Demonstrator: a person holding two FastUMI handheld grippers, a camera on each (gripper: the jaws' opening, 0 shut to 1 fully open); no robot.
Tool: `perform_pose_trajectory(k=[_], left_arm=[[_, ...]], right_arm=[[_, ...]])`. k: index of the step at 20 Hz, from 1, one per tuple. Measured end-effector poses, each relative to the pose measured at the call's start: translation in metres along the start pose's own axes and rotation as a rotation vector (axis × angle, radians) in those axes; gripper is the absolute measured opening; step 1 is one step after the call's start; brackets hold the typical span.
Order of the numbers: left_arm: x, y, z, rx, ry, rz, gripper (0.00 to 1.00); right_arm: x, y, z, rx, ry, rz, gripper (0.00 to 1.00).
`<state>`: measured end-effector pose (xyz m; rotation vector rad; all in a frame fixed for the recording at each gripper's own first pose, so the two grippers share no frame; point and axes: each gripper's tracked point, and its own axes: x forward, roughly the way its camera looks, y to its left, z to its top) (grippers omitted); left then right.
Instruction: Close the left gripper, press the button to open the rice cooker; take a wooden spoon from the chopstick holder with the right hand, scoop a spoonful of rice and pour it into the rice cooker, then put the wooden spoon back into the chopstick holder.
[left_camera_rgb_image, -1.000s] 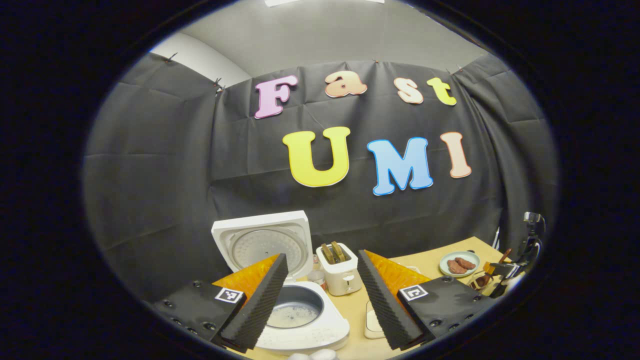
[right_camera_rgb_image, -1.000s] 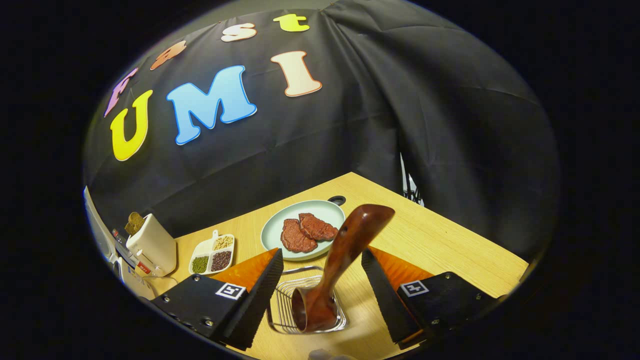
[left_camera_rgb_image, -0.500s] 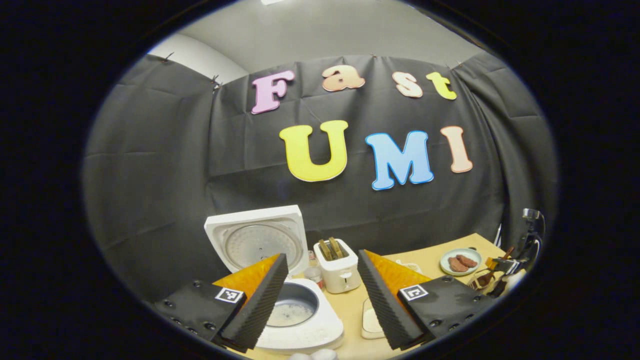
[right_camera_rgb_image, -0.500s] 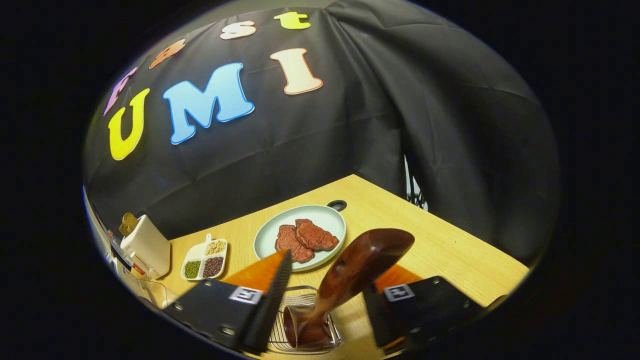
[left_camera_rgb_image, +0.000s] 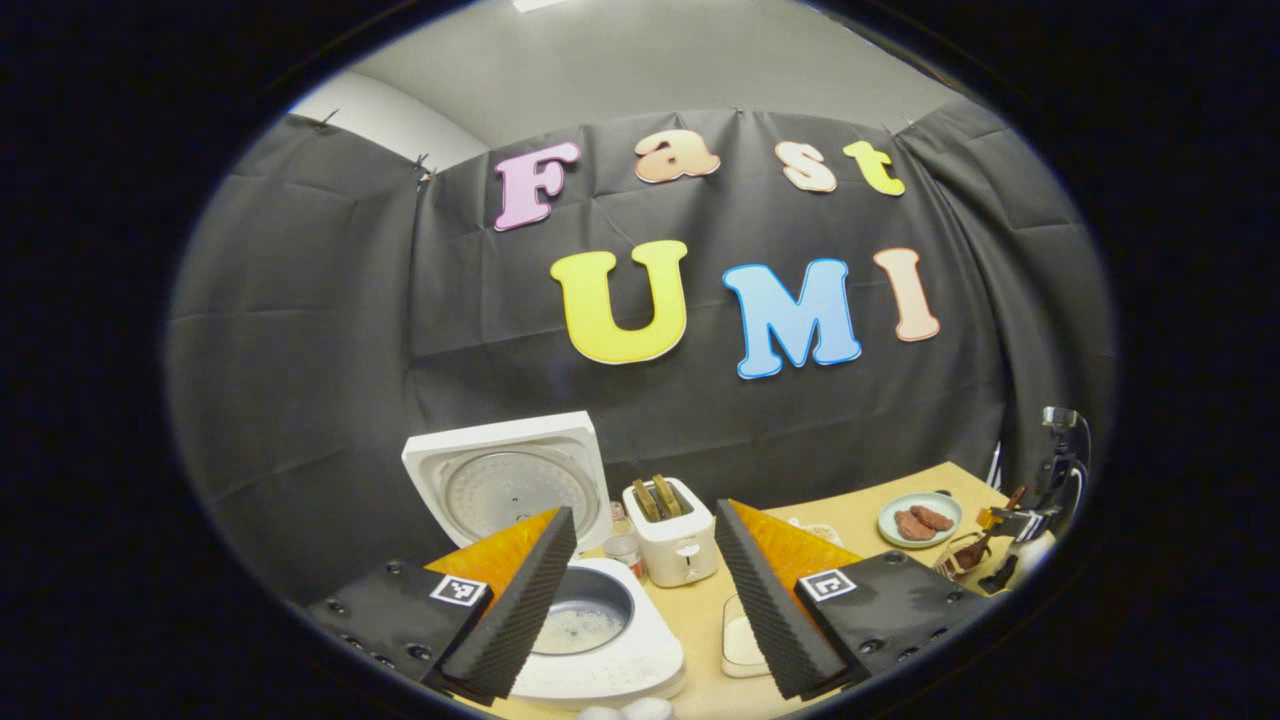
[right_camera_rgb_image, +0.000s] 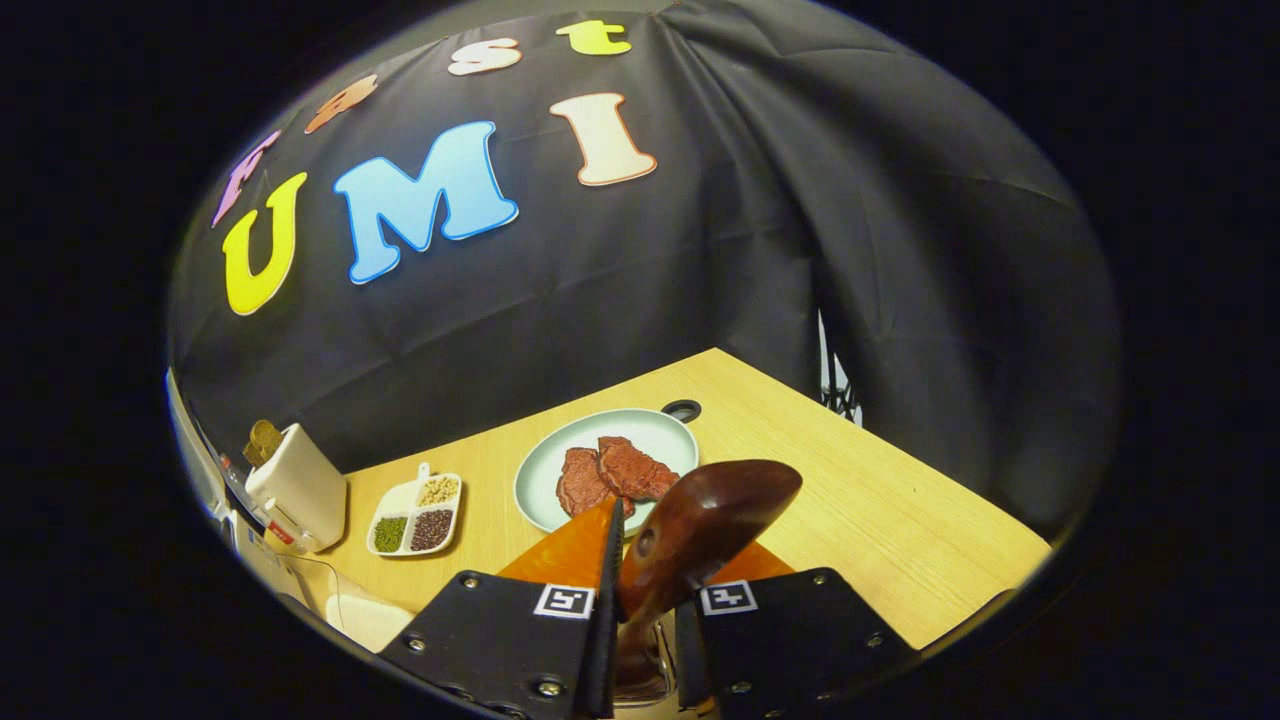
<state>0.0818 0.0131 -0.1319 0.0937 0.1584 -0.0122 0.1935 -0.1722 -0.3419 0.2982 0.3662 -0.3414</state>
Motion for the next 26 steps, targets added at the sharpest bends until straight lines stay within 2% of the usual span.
perform_pose_trajectory(k=[1,4,7,8,11,14,15,16,18,19,20,23,24,26], left_arm=[[0.0,0.0,0.001,0.0,-0.004,-0.002,0.99],[-0.004,0.004,0.004,-0.001,-0.015,-0.001,0.97],[-0.007,0.011,0.006,-0.003,-0.025,0.003,0.95],[-0.008,0.013,0.006,-0.004,-0.025,0.006,0.99],[-0.012,0.023,0.005,-0.015,-0.03,0.013,0.95],[-0.016,0.036,0.0,-0.033,-0.033,0.024,0.95],[-0.017,0.041,-0.002,-0.039,-0.032,0.025,0.95],[-0.018,0.045,-0.005,-0.047,-0.03,0.031,0.99],[-0.019,0.057,-0.009,-0.058,-0.027,0.044,0.95],[-0.021,0.063,-0.01,-0.06,-0.03,0.052,0.98],[-0.022,0.067,-0.013,-0.062,-0.029,0.056,0.95],[-0.026,0.076,-0.015,-0.068,-0.031,0.061,0.95],[-0.026,0.082,-0.016,-0.062,-0.031,0.072,0.95],[-0.029,0.086,-0.017,-0.062,-0.031,0.078,0.95]], right_arm=[[-0.002,0.001,0.0,-0.007,-0.004,0.002,0.2],[-0.005,0.006,0.004,-0.038,-0.015,0.014,0.24],[-0.008,0.015,0.012,-0.087,-0.038,0.005,0.19],[-0.012,0.02,0.016,-0.101,-0.042,0.012,0.19],[-0.022,0.028,0.033,-0.117,-0.068,0.014,0.19],[-0.041,0.043,0.068,-0.143,-0.114,0.02,0.19],[-0.049,0.052,0.084,-0.161,-0.133,0.025,0.2],[-0.057,0.062,0.098,-0.178,-0.151,0.034,0.19],[-0.075,0.085,0.128,-0.218,-0.191,0.053,0.19],[-0.084,0.098,0.141,-0.237,-0.21,0.066,0.19],[-0.094,0.112,0.155,-0.254,-0.23,0.079,0.19],[-0.122,0.158,0.173,-0.281,-0.264,0.137,0.19],[-0.13,0.175,0.175,-0.285,-0.269,0.161,0.16],[-0.143,0.205,0.174,-0.284,-0.271,0.212,0.19]])
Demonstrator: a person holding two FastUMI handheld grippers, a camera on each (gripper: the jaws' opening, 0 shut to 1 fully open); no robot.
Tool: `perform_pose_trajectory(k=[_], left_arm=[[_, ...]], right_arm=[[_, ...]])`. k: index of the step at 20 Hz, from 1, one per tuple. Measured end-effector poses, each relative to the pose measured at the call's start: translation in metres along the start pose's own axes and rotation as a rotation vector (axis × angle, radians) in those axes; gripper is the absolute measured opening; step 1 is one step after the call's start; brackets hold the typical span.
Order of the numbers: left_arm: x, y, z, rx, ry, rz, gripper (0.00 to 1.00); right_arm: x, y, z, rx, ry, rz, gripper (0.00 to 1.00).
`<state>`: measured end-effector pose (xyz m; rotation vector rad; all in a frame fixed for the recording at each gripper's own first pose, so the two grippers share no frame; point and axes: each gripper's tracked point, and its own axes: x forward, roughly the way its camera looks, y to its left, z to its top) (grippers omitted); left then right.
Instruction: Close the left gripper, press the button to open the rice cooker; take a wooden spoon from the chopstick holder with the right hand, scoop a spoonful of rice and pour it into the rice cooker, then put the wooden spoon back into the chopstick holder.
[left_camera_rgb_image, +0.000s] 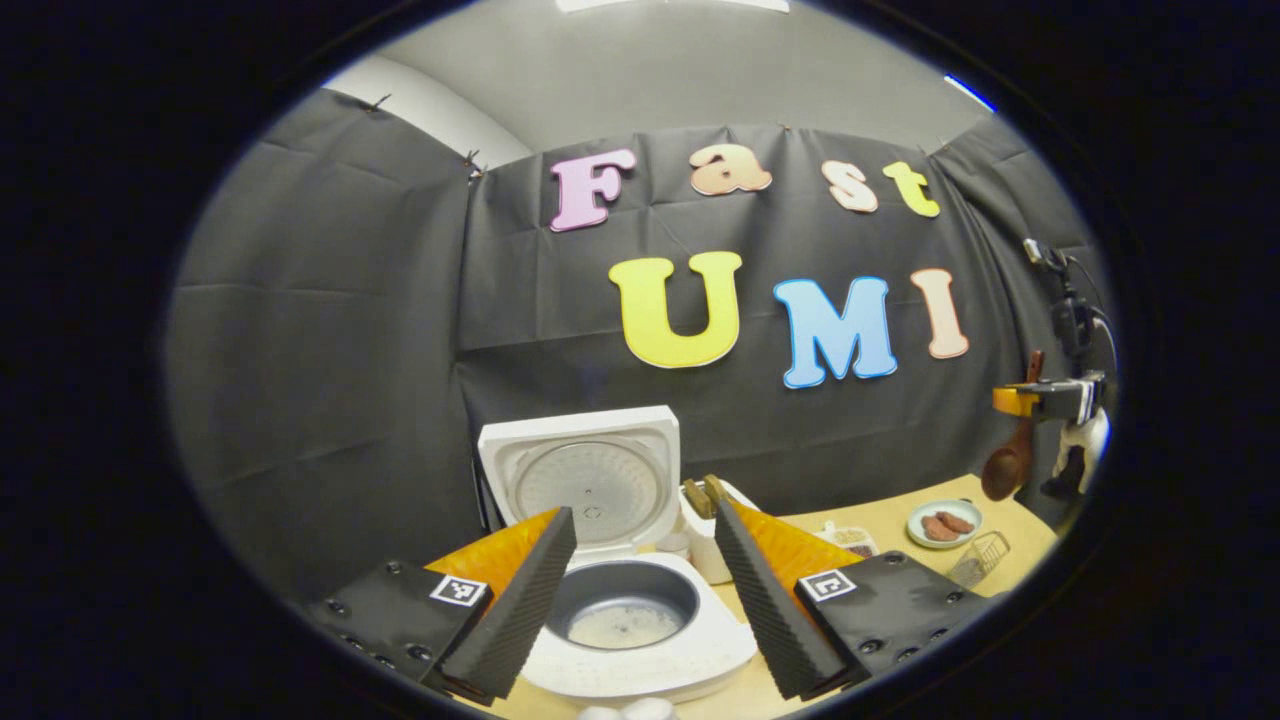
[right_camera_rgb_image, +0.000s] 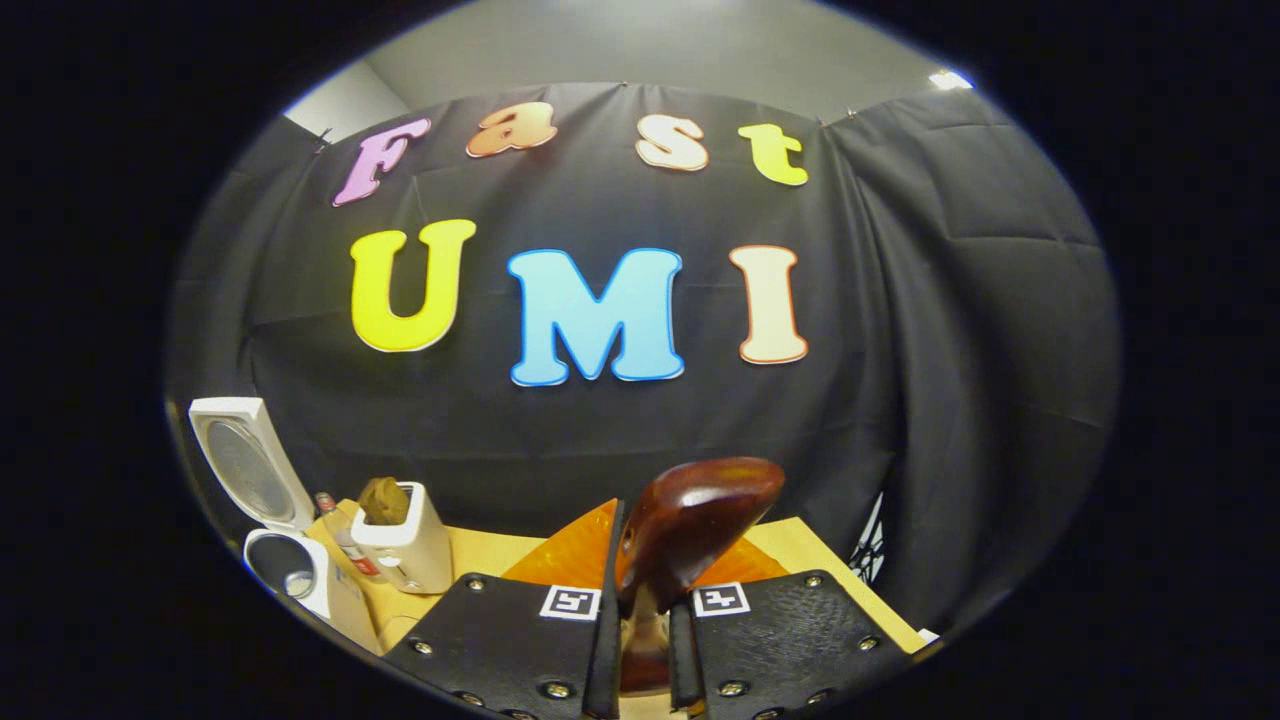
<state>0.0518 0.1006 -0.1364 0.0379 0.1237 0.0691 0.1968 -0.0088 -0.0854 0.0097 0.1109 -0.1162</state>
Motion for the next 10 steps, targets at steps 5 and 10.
perform_pose_trajectory(k=[5,10], left_arm=[[-0.011,0.005,0.007,-0.001,-0.025,0.004,0.95],[-0.017,0.004,0.001,0.015,-0.025,-0.007,0.97]], right_arm=[[-0.008,0.063,-0.013,0.019,0.033,0.099,0.19],[-0.012,0.114,-0.058,-0.043,0.086,0.173,0.2]])
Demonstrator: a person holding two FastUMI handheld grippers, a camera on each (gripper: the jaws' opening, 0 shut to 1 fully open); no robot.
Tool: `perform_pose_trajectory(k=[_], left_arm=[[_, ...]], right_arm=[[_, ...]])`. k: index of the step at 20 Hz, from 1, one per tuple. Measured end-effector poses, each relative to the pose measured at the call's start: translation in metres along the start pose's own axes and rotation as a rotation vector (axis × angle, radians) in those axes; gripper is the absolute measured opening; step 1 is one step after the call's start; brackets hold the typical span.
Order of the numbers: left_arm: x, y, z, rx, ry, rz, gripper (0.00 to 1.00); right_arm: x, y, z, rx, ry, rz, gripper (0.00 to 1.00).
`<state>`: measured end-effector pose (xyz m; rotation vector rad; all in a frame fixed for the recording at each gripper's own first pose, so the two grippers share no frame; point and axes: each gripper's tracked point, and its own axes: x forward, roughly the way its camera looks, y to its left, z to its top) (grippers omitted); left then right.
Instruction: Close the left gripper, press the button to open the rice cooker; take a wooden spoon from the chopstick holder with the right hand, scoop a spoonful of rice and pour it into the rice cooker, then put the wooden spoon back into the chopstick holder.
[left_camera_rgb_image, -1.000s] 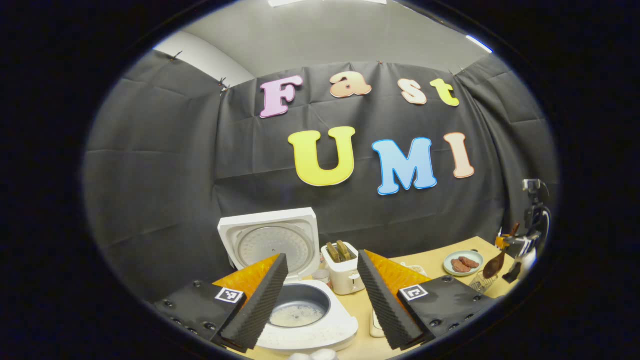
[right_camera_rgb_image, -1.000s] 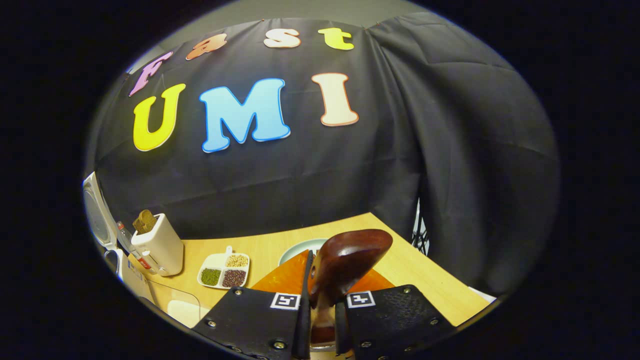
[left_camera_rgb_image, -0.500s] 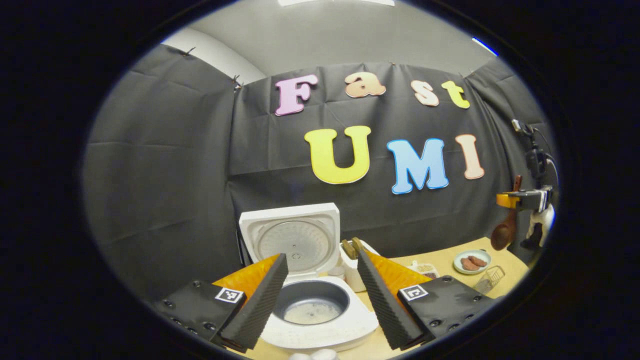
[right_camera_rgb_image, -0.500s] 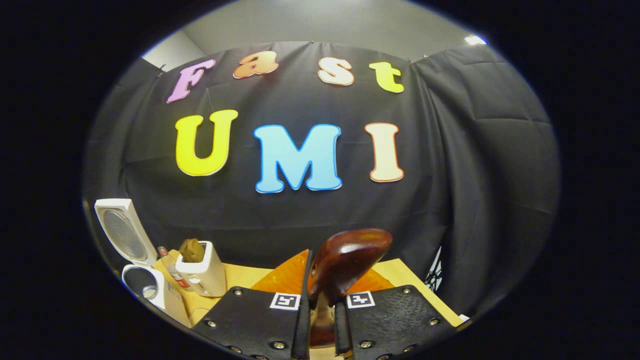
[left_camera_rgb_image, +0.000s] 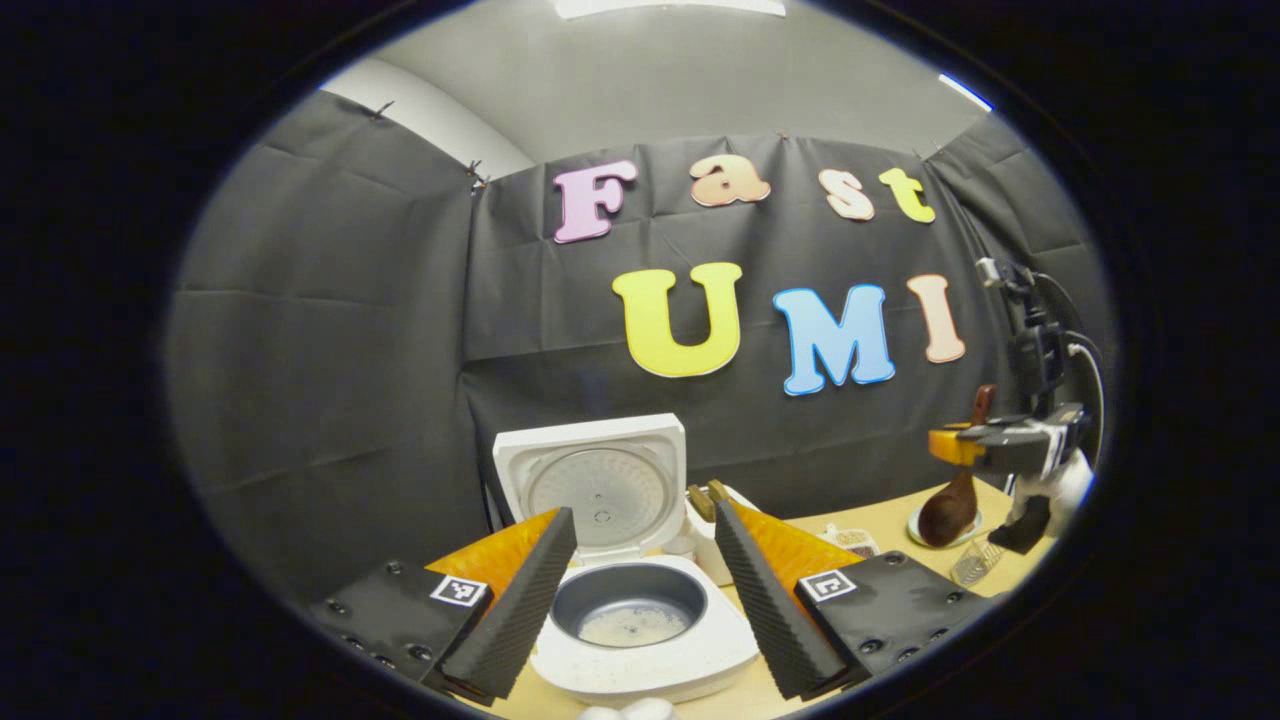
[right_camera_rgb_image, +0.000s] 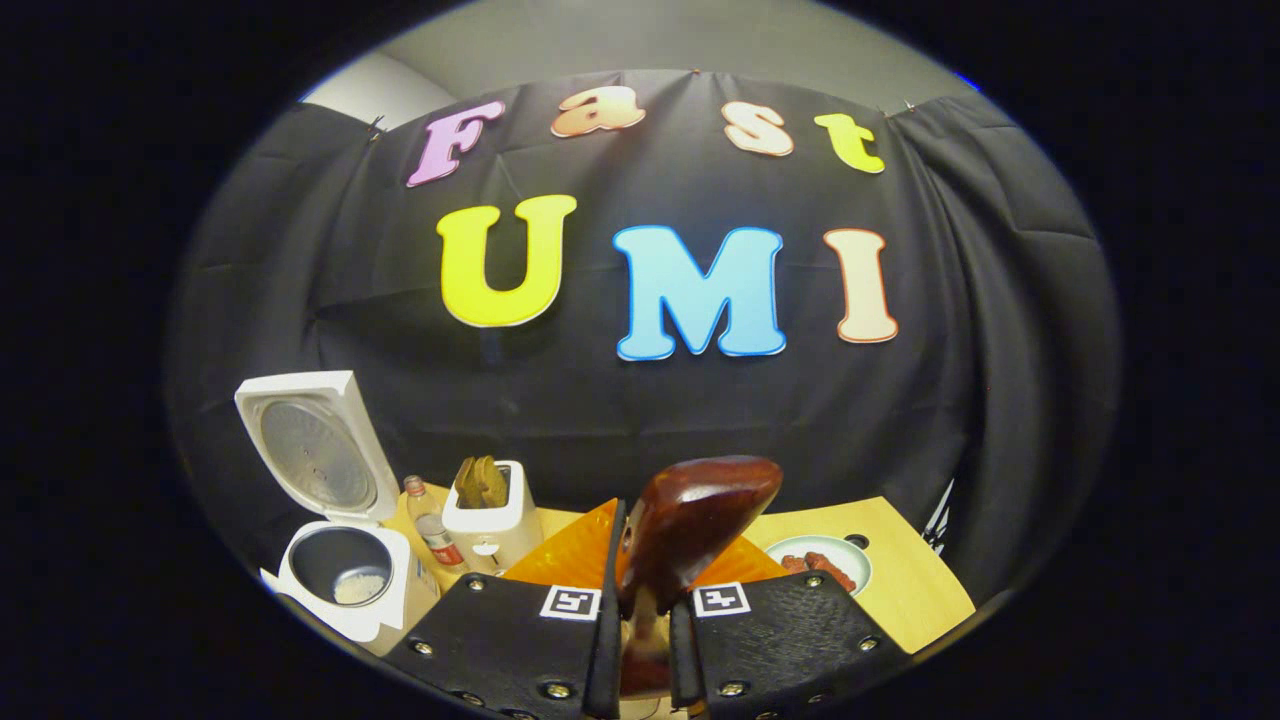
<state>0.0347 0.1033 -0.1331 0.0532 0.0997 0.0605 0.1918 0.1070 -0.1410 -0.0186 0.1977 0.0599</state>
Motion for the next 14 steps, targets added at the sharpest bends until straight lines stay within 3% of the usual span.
perform_pose_trajectory(k=[5,10,14], left_arm=[[-0.005,0.008,-0.006,0.006,0.004,0.012,0.96],[-0.006,0.015,-0.017,0.021,0.012,0.023,0.99],[-0.006,0.024,-0.025,0.022,0.028,0.034,0.95]], right_arm=[[0.014,0.035,-0.049,-0.149,0.042,0.029,0.19],[0.03,0.044,-0.097,-0.358,0.075,0.031,0.19],[0.038,0.051,-0.129,-0.474,0.106,0.052,0.2]])
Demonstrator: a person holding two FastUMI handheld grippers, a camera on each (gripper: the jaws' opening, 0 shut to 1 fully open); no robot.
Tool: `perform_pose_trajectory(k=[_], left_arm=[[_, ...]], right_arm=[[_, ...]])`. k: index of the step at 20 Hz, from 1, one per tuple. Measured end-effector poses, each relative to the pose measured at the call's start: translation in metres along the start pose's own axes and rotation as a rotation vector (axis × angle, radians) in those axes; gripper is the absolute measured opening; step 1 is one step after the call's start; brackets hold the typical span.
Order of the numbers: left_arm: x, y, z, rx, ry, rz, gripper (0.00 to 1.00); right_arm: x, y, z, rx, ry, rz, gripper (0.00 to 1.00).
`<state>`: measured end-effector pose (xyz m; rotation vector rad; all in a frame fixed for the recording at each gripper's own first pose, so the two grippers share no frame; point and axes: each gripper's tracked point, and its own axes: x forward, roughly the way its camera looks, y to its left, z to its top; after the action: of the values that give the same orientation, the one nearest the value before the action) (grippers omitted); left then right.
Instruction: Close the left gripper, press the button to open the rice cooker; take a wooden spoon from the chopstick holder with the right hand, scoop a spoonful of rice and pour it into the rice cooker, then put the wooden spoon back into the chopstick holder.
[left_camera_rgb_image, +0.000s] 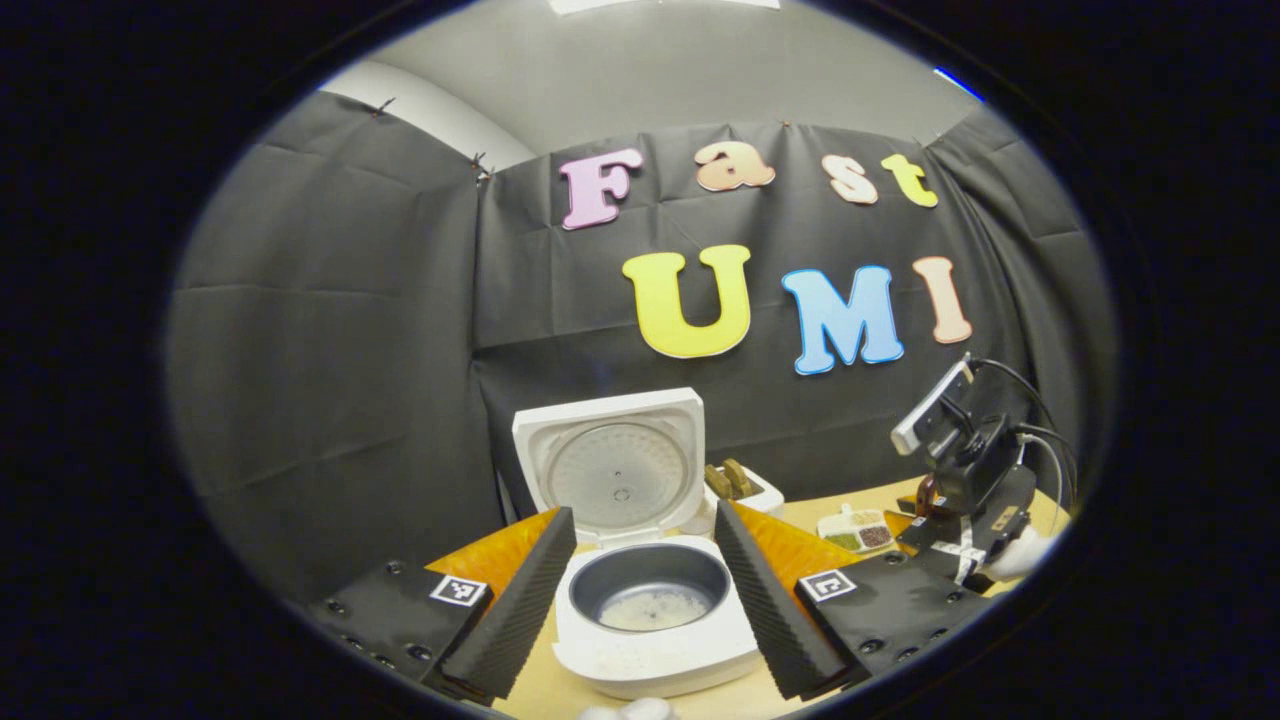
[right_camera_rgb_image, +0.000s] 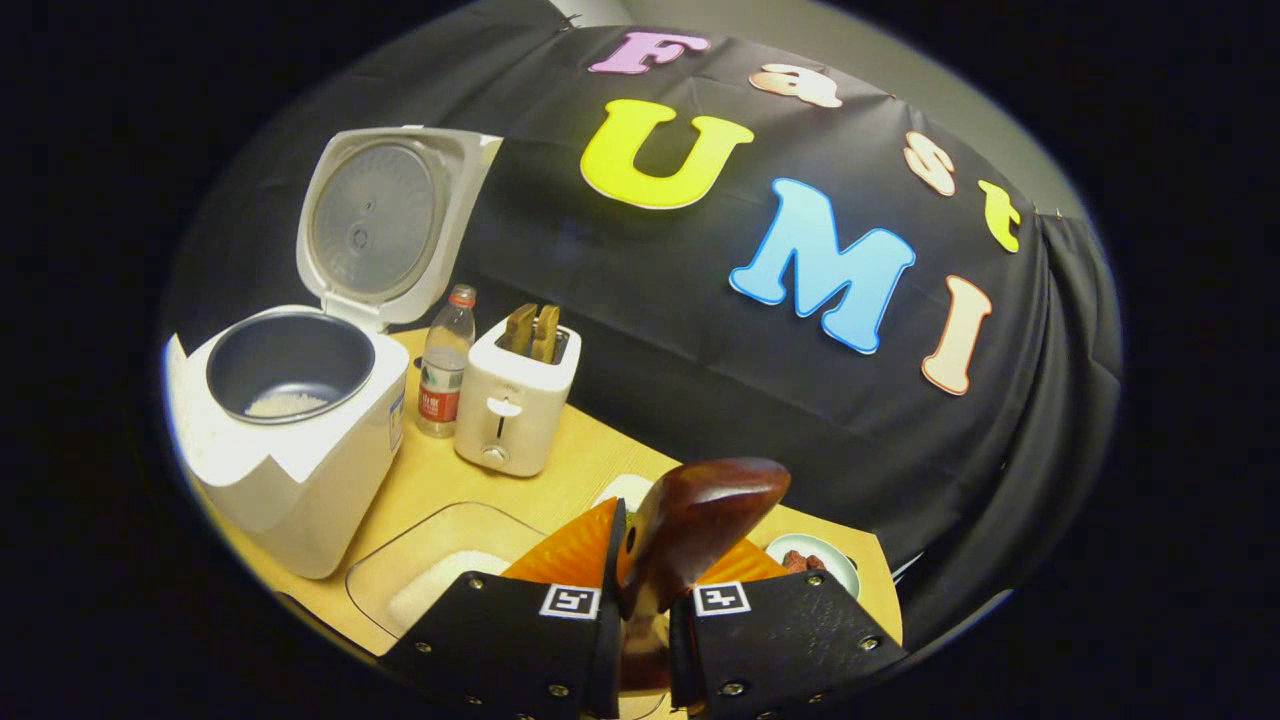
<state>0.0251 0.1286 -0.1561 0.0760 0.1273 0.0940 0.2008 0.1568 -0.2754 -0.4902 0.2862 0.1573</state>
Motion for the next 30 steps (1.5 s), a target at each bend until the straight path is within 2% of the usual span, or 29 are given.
perform_pose_trajectory(k=[3,5,6,9,11,13,14,26,30], left_arm=[[0.0,0.002,-0.002,0.01,0.0,0.005,0.95],[0.0,0.004,-0.002,0.018,0.001,0.007,0.99],[0.001,0.005,-0.003,0.021,0.001,0.008,0.95],[0.001,0.007,-0.006,0.021,0.007,0.011,0.99],[0.003,0.009,-0.008,0.024,0.011,0.014,0.95],[0.002,0.013,-0.009,0.033,0.013,0.02,0.99],[0.003,0.015,-0.009,0.038,0.009,0.026,0.95],[0.005,0.037,-0.013,0.059,0.016,0.053,0.97],[0.006,0.043,-0.016,0.063,0.022,0.058,0.95]], right_arm=[[0.004,0.011,-0.008,-0.049,0.011,0.003,0.2],[0.008,0.018,-0.018,-0.067,0.034,0.016,0.19],[0.009,0.023,-0.025,-0.065,0.046,0.022,0.2],[0.011,0.031,-0.036,-0.049,0.079,0.035,0.2],[0.011,0.038,-0.044,-0.035,0.097,0.047,0.2],[0.012,0.042,-0.045,-0.025,0.099,0.053,0.2],[0.013,0.047,-0.046,-0.01,0.105,0.064,0.2],[0.017,0.082,-0.046,0.166,0.153,0.147,0.2],[0.017,0.092,-0.038,0.272,0.16,0.173,0.2]])
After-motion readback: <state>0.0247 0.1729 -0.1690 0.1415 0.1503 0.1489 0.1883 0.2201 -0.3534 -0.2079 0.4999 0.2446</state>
